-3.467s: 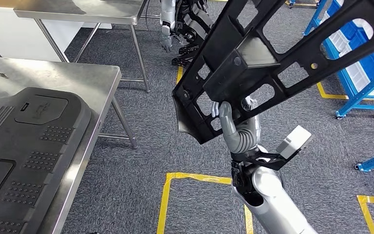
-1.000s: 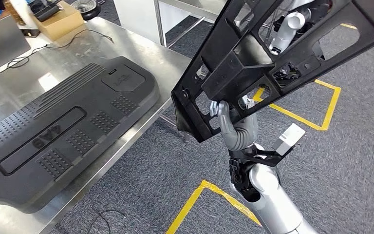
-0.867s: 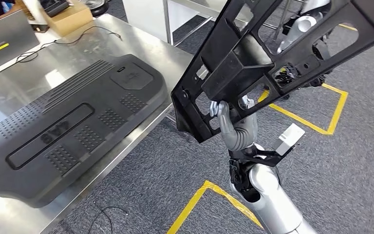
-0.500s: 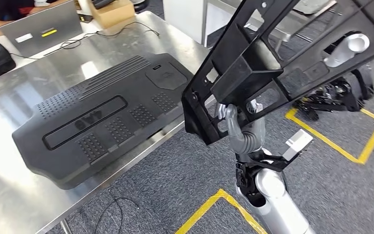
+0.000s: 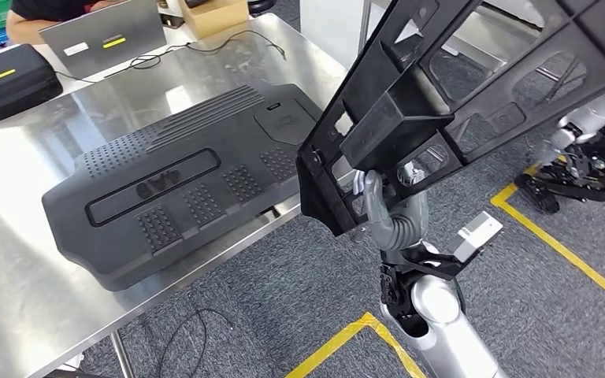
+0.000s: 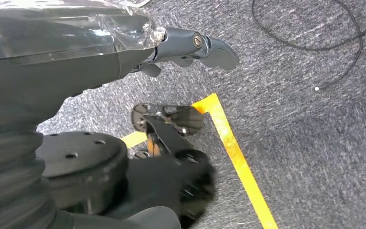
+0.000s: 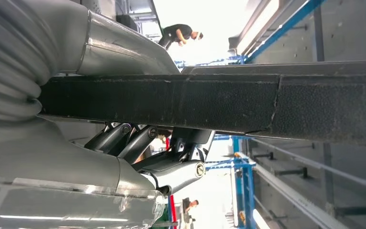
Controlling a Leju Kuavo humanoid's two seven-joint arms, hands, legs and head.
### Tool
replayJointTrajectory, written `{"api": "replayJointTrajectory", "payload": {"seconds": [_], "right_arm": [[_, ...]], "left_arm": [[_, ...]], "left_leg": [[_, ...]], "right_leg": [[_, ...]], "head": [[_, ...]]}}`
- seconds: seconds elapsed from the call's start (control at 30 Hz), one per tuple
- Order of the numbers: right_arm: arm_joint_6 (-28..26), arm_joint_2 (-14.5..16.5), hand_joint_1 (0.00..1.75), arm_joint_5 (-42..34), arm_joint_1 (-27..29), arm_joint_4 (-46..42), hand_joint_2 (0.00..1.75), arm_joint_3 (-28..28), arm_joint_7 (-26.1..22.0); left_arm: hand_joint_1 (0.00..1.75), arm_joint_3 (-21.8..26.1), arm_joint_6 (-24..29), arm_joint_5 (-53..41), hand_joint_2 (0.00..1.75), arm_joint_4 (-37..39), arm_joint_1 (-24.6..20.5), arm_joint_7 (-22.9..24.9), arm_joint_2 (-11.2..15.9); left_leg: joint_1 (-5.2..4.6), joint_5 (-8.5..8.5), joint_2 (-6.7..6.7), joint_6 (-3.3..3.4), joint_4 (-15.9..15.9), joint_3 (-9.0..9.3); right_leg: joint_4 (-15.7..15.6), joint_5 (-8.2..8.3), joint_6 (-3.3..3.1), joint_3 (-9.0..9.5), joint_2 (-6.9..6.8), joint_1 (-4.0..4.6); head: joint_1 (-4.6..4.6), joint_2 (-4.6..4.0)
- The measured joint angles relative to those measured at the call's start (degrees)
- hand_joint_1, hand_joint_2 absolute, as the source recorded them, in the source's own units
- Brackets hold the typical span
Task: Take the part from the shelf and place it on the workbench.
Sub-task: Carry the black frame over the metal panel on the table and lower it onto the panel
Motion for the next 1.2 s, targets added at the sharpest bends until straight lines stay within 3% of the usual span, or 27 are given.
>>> {"api": "replayJointTrajectory", "payload": {"seconds": [0.03, 0.1, 0.17, 0.2, 0.27, 0.3, 0.37, 0.4, 0.43, 0.47, 0.53, 0.6, 0.67, 0.73, 0.8, 0.87, 0.9, 0.93, 0.97, 1.03, 1.1, 1.17, 1.2], "right_arm": [[-0.1, 0.0, 1.75, 0.1, 0.0, -0.3, 1.75, -0.1, 0.0], [-0.1, 0.0, 1.75, 0.2, 0.1, -0.7, 1.75, -0.2, 0.1], [-0.1, 0.0, 1.75, 0.2, 0.2, -1.0, 1.75, -0.3, 0.2], [-0.1, 0.0, 1.75, 0.2, 0.3, -1.2, 1.75, -0.4, 0.2], [-0.1, 0.0, 1.75, 0.3, 0.4, -1.4, 1.75, -0.6, 0.2], [-0.1, 0.0, 1.75, 0.3, 0.6, -1.4, 1.75, -0.7, 0.2], [-0.1, 0.0, 1.75, 0.2, 1.1, -1.4, 1.75, -1.0, 0.2], [-0.1, 0.0, 1.75, 0.2, 1.2, -1.4, 1.75, -1.1, 0.2], [-0.1, 0.0, 1.75, 0.2, 1.3, -1.4, 1.75, -1.2, 0.2], [-0.1, -0.1, 1.75, 0.2, 1.4, -1.4, 1.75, -1.2, 0.2], [-0.1, -0.1, 1.75, 0.3, 1.4, -1.5, 1.75, -1.3, 0.2], [-0.1, -0.1, 1.75, 0.2, 1.4, -1.6, 1.75, -1.4, 0.2], [-0.1, -0.1, 1.75, 0.2, 1.4, -1.7, 1.75, -1.5, 0.2], [-0.1, 0.0, 1.75, 0.3, 1.3, -1.8, 1.75, -1.6, 0.2], [-0.1, 0.0, 1.75, 0.3, 1.4, -2.0, 1.75, -1.6, 0.2], [-0.1, 0.0, 1.75, 0.3, 1.4, -2.0, 1.75, -1.6, 0.2], [-0.1, 0.0, 1.75, 0.3, 1.5, -2.0, 1.75, -1.6, 0.2], [-0.1, 0.0, 1.75, 0.3, 1.5, -2.0, 1.75, -1.6, 0.2], [-0.1, 0.0, 1.75, 0.3, 1.5, -2.1, 1.75, -1.6, 0.2], [-0.1, 0.0, 1.75, 0.5, 1.4, -2.2, 1.75, -1.6, 0.3], [-0.1, 0.0, 1.75, 0.8, 1.4, -2.3, 1.75, -1.6, 0.5], [-0.1, 0.1, 1.75, 1.1, 1.4, -2.3, 1.75, -1.6, 0.8], [-0.1, 0.1, 1.75, 1.3, 1.4, -2.4, 1.75, -1.6, 0.9]], "left_arm": [[0.00, 0.0, 0.0, -0.1, 1.75, 0.0, -0.1, 0.0, 0.1], [0.00, 0.0, 0.0, -0.2, 1.75, 0.0, -0.2, 0.1, 0.2], [0.00, 0.0, -0.1, -0.3, 1.75, 0.0, -0.2, 0.2, 0.2], [0.00, 0.0, -0.1, -0.3, 1.75, 0.0, -0.1, 0.2, 0.3], [0.00, 0.0, -0.1, -0.3, 1.75, 0.0, -0.2, 0.3, 0.3], [0.00, 0.0, -0.1, -0.3, 1.75, 0.0, -0.3, 0.3, 0.3], [0.00, 0.0, -0.1, -0.3, 1.75, 0.0, -0.4, 0.4, 0.3], [0.00, 0.0, -0.2, -0.3, 1.75, 0.0, -0.4, 0.4, 0.3], [0.00, 0.0, -0.2, -0.3, 1.75, 0.0, -0.4, 0.4, 0.3], [0.00, 0.0, -0.2, -0.3, 1.75, 0.0, -0.4, 0.4, 0.3], [0.00, 0.0, -0.2, -0.3, 1.75, 0.0, -0.4, 0.4, 0.3], [0.00, 0.0, -0.2, -0.3, 1.75, 0.0, -0.5, 0.5, 0.3], [0.00, 0.0, -0.2, -0.3, 1.75, 0.1, -0.3, 0.5, 0.3], [0.00, 0.0, -0.2, -0.3, 1.75, 0.1, -0.1, 0.5, 0.4], [0.00, 0.0, -0.2, -0.3, 1.75, 0.1, -0.3, 0.5, 0.4], [0.00, 0.0, -0.2, -0.3, 1.75, 0.1, -0.4, 0.5, 0.4], [0.00, 0.0, -0.2, -0.3, 1.75, 0.1, -0.3, 0.6, 0.4], [0.00, 0.0, -0.2, -0.3, 1.75, 0.1, -0.3, 0.7, 0.4], [0.00, 0.0, -0.2, -0.3, 1.75, 0.1, -0.2, 0.8, 0.5], [0.00, 0.0, -0.2, -0.3, 1.75, 0.1, -0.2, 1.3, 0.5], [0.00, 0.0, -0.4, -0.4, 1.75, 0.1, -0.3, 1.8, 0.5], [0.00, 0.0, -0.6, -0.5, 1.75, 0.2, -0.1, 2.3, 0.6], [0.00, 0.0, -0.6, -0.5, 1.75, 0.2, 0.0, 2.5, 0.5]], "left_leg": [[-0.35, 1.12, 1.09, 0.47, -3.3, 1.58], [-0.95, 1.49, 2.25, 1.13, -6.0, 2.62], [-0.86, 1.80, 1.02, 1.60, -6.7, 2.79], [-0.67, 2.06, 0.37, 1.89, -7.3, 3.11], [-0.24, 2.60, -0.83, 2.41, -8.2, 3.76], [-0.25, 2.65, -1.48, 2.58, -8.3, 3.85], [-0.24, 2.60, -2.88, 2.72, -8.3, 3.86], [-0.22, 2.53, -3.66, 2.71, -8.2, 3.88], [-0.17, 2.43, -4.44, 2.62, -8.0, 3.92], [-0.10, 2.25, -5.20, 2.46, -7.7, 3.96], [0.01, 1.79, -6.55, 1.90, -7.0, 3.72], [0.11, 1.62, -7.63, 1.25, -6.6, 3.23], [0.21, 1.68, -8.41, 0.58, -6.6, 3.03], [0.10, 0.70, -6.67, -0.14, -5.1, 2.50], [0.12, -2.20, -3.52, -0.76, 0.4, 0.03], [0.42, -4.88, -2.19, -1.12, 7.4, -3.49], [0.53, -4.96, -1.98, -1.17, 8.9, -4.34], [0.57, -4.04, -1.82, -1.12, 8.4, -4.13], [0.54, -2.28, -1.53, -0.96, 5.7, -2.81], [0.05, 1.19, 0.62, -0.27, -2.1, 1.06], [-0.57, 2.33, 2.34, 0.44, -6.5, 2.86], [-0.73, 2.29, 1.56, 0.95, -7.0, 2.73], [-0.59, 2.44, 0.93, 1.21, -7.4, 2.88]], "right_leg": [[0.0, -0.19, 0.18, 0.25, -0.51, 0.10], [-0.2, -0.43, 0.67, 0.63, -1.51, 0.22], [-0.5, -0.63, 1.28, 1.13, -2.15, 0.20], [-0.2, -1.02, 1.56, 1.18, -1.42, 0.13], [3.4, -3.25, 1.94, -0.32, 1.43, -0.01], [6.8, -4.91, 2.02, -2.04, 2.73, -0.08], [13.3, -7.10, 2.23, -5.62, 3.64, -0.10], [14.4, -6.70, 2.33, -6.46, 3.77, -0.13], [13.2, -5.17, 2.39, -6.21, 3.87, -0.19], [9.9, -2.82, 2.45, -4.98, 4.22, -0.32], [2.9, 0.37, 2.41, -2.03, 6.38, -0.72], [0.2, 0.82, 2.09, -0.93, 7.73, -0.83], [-0.1, 0.93, 1.48, -0.81, 6.76, -0.68], [-0.7, 1.03, 0.75, -0.37, 5.55, -0.72], [-1.0, 0.91, 0.13, 0.07, 4.16, -0.68], [-1.0, 0.62, -0.18, 0.33, 2.69, -0.53], [-1.0, 0.47, -0.21, 0.47, 1.96, -0.49], [-1.0, 0.32, -0.18, 0.66, 1.28, -0.47], [-1.0, 0.15, -0.11, 0.92, 0.61, -0.47], [-1.0, -0.26, 0.20, 1.48, -0.59, -0.31], [-1.0, -0.61, 0.69, 1.84, -1.72, -0.08], [-1.3, -0.80, 1.25, 2.19, -2.89, 0.02], [-1.3, -1.02, 1.57, 2.38, -2.72, -0.04]], "head": [[-0.09, 0.00], [-0.19, 0.00], [-0.23, 0.00], [-0.15, 0.00], [0.11, 0.00], [0.29, 0.00], [0.61, 0.00], [0.78, 0.00], [0.92, 0.00], [1.07, 0.00], [1.34, 0.00], [1.49, 0.00], [1.48, 0.00], [1.13, 0.00], [0.41, 0.00], [0.01, 0.00], [-0.08, 0.00], [-0.18, 0.00], [-0.31, 0.00], [-0.60, 0.00], [-0.77, 0.00], [-0.80, 0.00], [-0.74, 0.00]]}}
